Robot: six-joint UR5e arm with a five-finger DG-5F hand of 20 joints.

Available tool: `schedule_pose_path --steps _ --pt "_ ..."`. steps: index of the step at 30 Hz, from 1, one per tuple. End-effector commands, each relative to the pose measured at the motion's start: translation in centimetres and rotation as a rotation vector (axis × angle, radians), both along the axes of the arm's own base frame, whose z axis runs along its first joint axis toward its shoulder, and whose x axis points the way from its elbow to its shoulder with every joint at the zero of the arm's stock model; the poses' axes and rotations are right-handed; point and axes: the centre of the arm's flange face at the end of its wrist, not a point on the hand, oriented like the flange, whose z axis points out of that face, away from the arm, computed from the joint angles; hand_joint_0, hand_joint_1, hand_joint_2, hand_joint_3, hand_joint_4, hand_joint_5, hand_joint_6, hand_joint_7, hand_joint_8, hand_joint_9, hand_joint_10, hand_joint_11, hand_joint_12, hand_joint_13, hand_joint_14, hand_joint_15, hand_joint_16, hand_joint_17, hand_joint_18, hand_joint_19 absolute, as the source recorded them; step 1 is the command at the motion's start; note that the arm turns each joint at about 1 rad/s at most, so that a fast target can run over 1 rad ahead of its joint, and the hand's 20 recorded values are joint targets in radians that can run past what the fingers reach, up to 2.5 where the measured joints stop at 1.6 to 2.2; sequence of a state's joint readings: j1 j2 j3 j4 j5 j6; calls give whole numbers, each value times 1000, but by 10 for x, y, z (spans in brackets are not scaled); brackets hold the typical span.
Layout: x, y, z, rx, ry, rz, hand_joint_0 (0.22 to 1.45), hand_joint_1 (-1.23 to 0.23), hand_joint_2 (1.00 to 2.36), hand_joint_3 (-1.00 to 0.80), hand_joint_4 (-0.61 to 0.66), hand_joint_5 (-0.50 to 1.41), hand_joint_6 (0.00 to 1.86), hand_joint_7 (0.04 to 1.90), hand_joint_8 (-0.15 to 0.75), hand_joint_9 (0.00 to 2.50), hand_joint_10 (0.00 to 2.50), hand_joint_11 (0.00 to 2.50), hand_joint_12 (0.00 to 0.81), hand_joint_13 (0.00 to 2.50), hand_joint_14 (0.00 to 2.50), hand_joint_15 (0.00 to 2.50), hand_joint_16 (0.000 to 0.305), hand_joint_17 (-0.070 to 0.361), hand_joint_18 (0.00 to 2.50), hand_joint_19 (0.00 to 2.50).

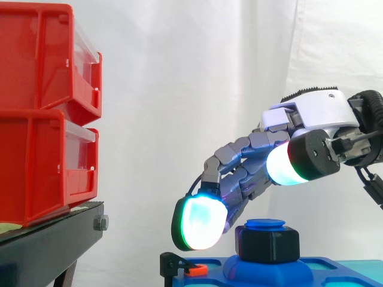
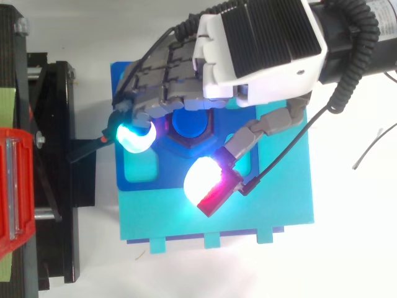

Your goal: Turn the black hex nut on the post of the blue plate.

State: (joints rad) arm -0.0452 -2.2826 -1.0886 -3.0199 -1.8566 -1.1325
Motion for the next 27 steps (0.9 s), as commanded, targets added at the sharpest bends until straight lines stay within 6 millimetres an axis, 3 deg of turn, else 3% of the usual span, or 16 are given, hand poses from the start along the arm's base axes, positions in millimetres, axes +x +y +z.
schedule_pose_path --steps 1,27 --pt "-1 1 -5 -1 -1 0 498 -353 1000 -500 246 -205 503 781 290 439 0 0 381 452 4 128 53 119 397 357" --pt "-5 6 -10 -5 40 -16 501 -350 1000 -500 256 -202 503 787 296 463 0 0 380 466 4 125 53 118 411 358"
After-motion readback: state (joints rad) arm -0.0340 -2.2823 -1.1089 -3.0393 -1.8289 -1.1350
